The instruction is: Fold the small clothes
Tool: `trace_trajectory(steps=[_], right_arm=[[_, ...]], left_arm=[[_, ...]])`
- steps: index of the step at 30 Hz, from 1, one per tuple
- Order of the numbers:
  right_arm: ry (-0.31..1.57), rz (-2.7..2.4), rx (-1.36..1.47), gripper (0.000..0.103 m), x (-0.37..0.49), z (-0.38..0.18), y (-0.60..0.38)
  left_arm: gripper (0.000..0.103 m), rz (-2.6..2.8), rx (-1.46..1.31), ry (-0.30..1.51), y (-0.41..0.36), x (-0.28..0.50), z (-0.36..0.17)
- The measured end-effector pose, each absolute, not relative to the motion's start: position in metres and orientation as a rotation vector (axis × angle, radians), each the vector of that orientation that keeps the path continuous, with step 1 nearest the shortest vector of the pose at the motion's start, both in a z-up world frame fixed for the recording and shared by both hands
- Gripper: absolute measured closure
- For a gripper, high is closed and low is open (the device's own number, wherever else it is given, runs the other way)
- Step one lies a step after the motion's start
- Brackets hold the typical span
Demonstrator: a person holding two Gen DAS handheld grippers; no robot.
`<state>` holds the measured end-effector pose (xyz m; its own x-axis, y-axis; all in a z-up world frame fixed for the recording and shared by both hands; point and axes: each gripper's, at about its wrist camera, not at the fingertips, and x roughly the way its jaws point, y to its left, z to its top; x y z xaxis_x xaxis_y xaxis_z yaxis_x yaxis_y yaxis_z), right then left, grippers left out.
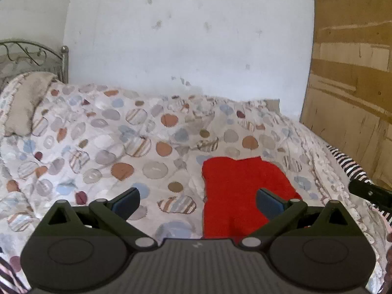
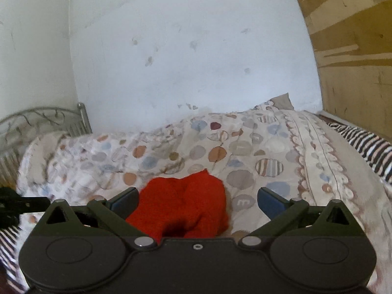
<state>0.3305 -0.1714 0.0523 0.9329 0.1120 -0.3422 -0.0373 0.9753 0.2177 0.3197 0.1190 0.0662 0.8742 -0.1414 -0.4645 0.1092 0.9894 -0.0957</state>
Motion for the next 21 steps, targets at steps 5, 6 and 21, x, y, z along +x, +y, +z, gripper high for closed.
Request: trace_trajectory(steps=[5,6,21], right_arm=[[0.303,0.064,0.160,0.001,0.280,0.066,-0.153],[0.290,0.057,0.151,0.001,0.269,0.068,-0.150],[0.169,0.070,0.051,0.000,0.140,0.063,-0.132]], left_arm=[[0.000,-0.134,-0.051,0.440,0.125,0.277,0.074],[0.000,-0.135,-0.047,0.433,0.126,0.269,0.074],[0.000,-0.017,-0.185,0.364,0.135,0.148,0.035]])
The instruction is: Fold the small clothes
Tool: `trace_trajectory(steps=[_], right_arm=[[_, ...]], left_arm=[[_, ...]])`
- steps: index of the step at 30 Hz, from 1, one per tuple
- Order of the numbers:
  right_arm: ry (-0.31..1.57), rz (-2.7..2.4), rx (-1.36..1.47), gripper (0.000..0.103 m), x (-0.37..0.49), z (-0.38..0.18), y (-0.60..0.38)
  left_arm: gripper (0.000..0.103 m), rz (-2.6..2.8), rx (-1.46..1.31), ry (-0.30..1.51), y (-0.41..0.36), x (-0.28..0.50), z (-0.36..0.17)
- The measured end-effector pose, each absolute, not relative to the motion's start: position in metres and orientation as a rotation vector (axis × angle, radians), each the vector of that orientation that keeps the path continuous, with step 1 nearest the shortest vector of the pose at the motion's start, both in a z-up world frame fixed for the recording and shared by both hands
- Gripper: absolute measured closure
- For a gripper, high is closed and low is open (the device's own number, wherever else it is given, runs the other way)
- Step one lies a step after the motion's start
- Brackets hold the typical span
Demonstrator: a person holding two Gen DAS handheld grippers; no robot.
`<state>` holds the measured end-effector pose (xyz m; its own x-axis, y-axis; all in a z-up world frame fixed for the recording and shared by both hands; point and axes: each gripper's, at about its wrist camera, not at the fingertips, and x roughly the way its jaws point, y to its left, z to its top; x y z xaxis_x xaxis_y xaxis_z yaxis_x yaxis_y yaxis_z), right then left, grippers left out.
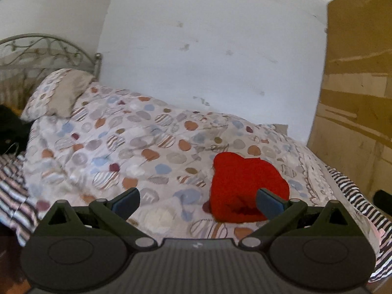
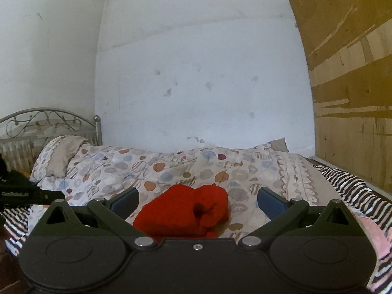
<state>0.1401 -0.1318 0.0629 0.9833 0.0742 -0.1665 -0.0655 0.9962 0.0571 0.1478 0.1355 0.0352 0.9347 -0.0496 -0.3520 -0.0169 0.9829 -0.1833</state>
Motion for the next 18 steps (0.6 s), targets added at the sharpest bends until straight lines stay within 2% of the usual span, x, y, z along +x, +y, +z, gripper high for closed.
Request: trace_trajectory(steps=[7,18], right_arm=[[0.172,0.039,0.052,0.000,0.088,0.039,-0.132],[0.160,0.062,0.027,0.000,0.056,0.027,-0.125]], left_arm=[[0.000,0.038,-0.179,0.399,0.128,0.103,0.005],[0.000,0.101,-0.157,0.362,0.136,0.061,0.002]])
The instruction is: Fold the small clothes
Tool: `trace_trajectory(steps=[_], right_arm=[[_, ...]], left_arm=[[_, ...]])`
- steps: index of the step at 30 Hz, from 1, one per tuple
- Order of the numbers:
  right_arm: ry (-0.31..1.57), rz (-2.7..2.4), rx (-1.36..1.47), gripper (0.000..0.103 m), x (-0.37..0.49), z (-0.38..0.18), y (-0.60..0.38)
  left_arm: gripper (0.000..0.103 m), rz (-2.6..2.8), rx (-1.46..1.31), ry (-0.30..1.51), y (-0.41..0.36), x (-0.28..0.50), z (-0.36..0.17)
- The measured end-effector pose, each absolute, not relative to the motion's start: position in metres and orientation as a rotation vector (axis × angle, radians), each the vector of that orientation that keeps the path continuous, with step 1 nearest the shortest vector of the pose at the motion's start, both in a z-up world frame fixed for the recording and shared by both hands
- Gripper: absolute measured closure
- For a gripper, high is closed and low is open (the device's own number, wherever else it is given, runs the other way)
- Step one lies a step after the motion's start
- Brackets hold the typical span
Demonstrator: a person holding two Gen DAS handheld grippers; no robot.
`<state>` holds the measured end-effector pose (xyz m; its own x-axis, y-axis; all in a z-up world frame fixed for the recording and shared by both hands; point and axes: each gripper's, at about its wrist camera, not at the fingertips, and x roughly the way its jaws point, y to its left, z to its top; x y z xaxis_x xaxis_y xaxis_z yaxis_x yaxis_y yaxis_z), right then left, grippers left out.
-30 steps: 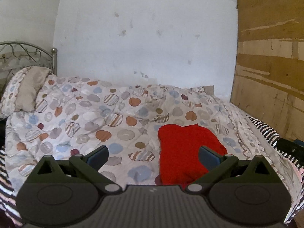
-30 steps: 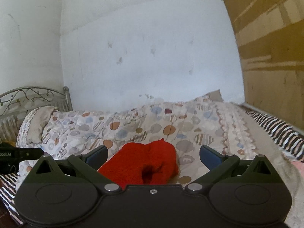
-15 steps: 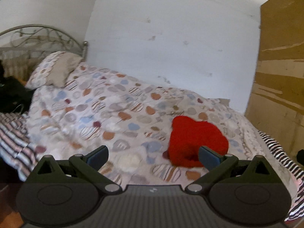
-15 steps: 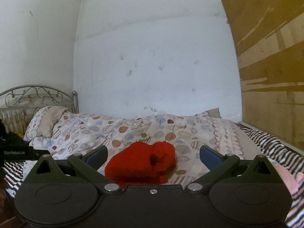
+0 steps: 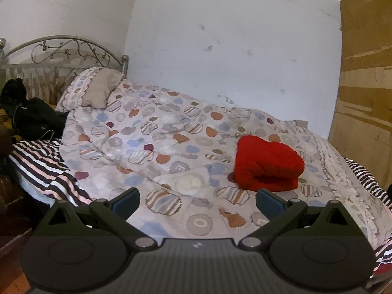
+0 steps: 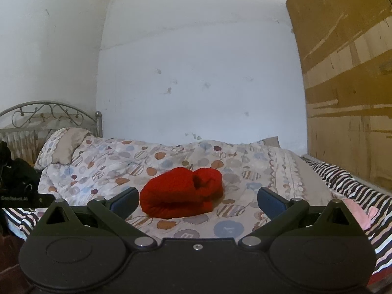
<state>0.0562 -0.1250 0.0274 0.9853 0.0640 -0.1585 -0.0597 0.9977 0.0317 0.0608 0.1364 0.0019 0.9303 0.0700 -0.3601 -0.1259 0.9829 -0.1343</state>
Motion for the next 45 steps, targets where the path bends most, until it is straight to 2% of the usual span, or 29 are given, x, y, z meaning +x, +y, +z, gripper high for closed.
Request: trace_trajectory(steps=[45], right_arm=[[0.112,0.071,0.042,0.000,0.044,0.029,-0.111]], left_arm=[[0.000,0.157,-0.133,0.346,0.143,0.033,0.006]])
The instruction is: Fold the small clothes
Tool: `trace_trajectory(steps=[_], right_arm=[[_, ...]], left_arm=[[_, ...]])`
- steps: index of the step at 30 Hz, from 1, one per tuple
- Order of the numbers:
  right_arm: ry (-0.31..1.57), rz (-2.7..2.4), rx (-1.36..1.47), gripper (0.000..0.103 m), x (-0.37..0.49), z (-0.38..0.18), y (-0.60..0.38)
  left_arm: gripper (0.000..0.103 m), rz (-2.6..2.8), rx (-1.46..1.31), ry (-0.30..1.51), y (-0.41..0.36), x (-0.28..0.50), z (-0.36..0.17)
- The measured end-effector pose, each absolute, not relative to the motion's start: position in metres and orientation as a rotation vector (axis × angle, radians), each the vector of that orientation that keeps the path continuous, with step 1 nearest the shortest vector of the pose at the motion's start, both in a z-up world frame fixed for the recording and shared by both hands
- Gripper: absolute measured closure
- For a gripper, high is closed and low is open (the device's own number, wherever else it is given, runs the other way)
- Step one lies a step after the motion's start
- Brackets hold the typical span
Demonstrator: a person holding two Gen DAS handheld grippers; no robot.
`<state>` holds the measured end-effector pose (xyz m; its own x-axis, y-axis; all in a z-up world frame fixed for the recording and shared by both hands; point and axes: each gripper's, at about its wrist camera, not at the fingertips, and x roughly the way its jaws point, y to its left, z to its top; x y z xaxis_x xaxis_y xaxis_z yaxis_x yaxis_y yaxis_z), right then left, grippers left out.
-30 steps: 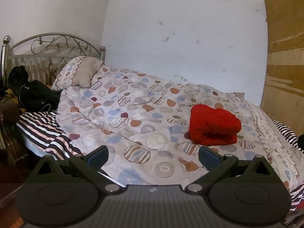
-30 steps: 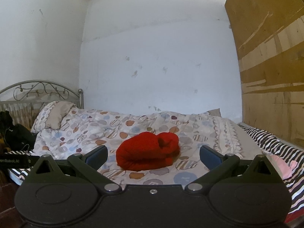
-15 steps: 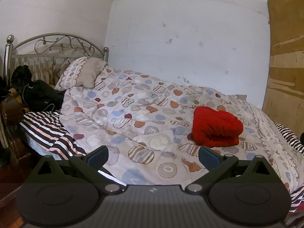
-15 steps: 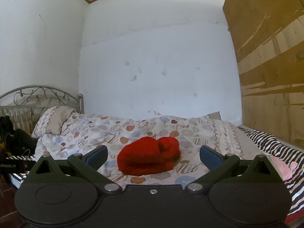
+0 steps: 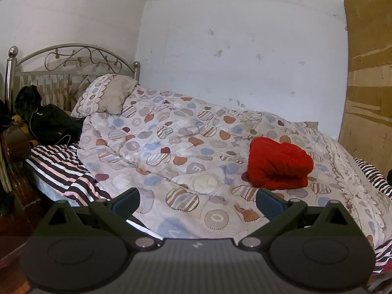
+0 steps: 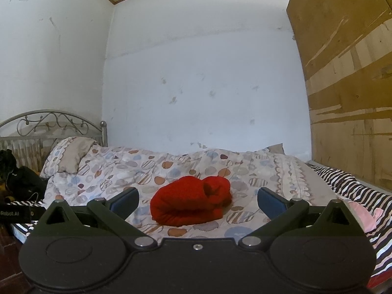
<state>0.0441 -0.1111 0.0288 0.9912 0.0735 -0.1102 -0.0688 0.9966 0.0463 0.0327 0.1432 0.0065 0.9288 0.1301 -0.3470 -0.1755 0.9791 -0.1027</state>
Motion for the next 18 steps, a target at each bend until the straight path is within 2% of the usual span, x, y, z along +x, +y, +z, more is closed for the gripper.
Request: trace_trajectory(steps=[18], right_arm=[[0.108,0.082,0.033,0.000,0.0417,0.0310,-0.1087]], left_arm=[[0.000,0.159,-0.131,0.344,0.1459,0.0281,0.0076]])
